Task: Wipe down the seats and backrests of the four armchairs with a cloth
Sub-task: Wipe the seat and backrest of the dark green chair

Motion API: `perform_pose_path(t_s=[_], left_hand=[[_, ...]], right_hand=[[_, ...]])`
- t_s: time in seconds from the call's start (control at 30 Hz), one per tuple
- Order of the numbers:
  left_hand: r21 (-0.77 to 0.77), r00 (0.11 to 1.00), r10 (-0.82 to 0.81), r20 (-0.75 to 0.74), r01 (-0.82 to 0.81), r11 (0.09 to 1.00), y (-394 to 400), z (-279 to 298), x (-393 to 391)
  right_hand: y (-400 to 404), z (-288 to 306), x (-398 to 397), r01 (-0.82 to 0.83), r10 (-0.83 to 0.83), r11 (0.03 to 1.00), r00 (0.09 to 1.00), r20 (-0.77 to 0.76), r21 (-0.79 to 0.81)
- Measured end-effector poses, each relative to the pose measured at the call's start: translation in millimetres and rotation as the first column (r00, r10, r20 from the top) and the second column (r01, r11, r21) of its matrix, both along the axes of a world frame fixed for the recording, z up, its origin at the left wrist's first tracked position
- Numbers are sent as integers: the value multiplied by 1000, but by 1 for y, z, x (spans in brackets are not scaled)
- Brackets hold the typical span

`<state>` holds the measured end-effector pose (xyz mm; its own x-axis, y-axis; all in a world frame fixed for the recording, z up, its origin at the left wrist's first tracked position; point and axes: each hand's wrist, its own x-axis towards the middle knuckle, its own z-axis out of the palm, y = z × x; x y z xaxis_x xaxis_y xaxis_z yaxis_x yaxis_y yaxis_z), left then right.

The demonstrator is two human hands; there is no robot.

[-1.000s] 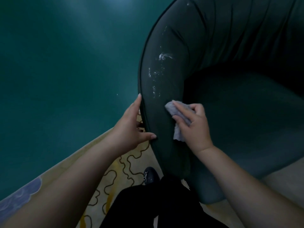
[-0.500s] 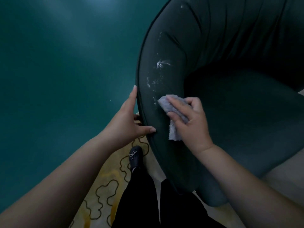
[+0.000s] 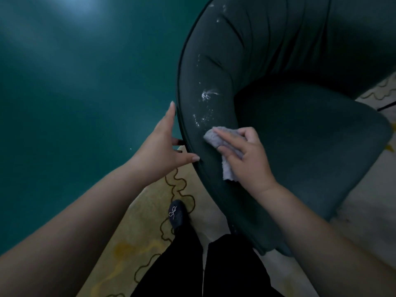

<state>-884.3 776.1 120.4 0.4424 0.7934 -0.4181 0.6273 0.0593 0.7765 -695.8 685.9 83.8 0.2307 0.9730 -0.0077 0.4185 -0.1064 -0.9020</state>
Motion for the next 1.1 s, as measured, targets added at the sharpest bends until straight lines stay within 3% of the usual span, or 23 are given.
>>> perform_pose_path(t_s=[0.1, 0.27, 0.43, 0.57, 0.77, 0.9, 1.03, 1.1], left_hand=[[2, 998, -67, -2, 67, 998, 6, 2, -1], [28, 993, -117, -27, 118, 993, 12, 1, -1], [12, 991, -134, 0, 134, 991, 17, -1, 0], [37, 989, -148, -7, 148, 988, 21, -3, -2], [25, 988, -152, 4, 152, 988, 27, -6, -2], [53, 987, -158, -36, 160, 986, 27, -5, 0], [25, 987, -154, -41, 155, 988, 30, -3, 2], [21, 988, -147, -44, 148, 989, 33, -3, 5]], right_hand=[[-1, 1, 1, 155, -156, 987, 987, -32, -44], [-1, 4, -27, 81, -81, 997, 997, 7, 12], [6, 5, -26, 306, -306, 952, 952, -22, -29], [13, 6, -36, 140, -142, 989, 989, 41, 35], [25, 3, -25, 282, -282, 959, 959, -41, 12], [35, 4, -33, 73, -79, 993, 995, 68, 90], [44, 4, -18, 197, -198, 980, 980, 35, 29], [44, 5, -20, 181, -181, 983, 983, 8, 40]])
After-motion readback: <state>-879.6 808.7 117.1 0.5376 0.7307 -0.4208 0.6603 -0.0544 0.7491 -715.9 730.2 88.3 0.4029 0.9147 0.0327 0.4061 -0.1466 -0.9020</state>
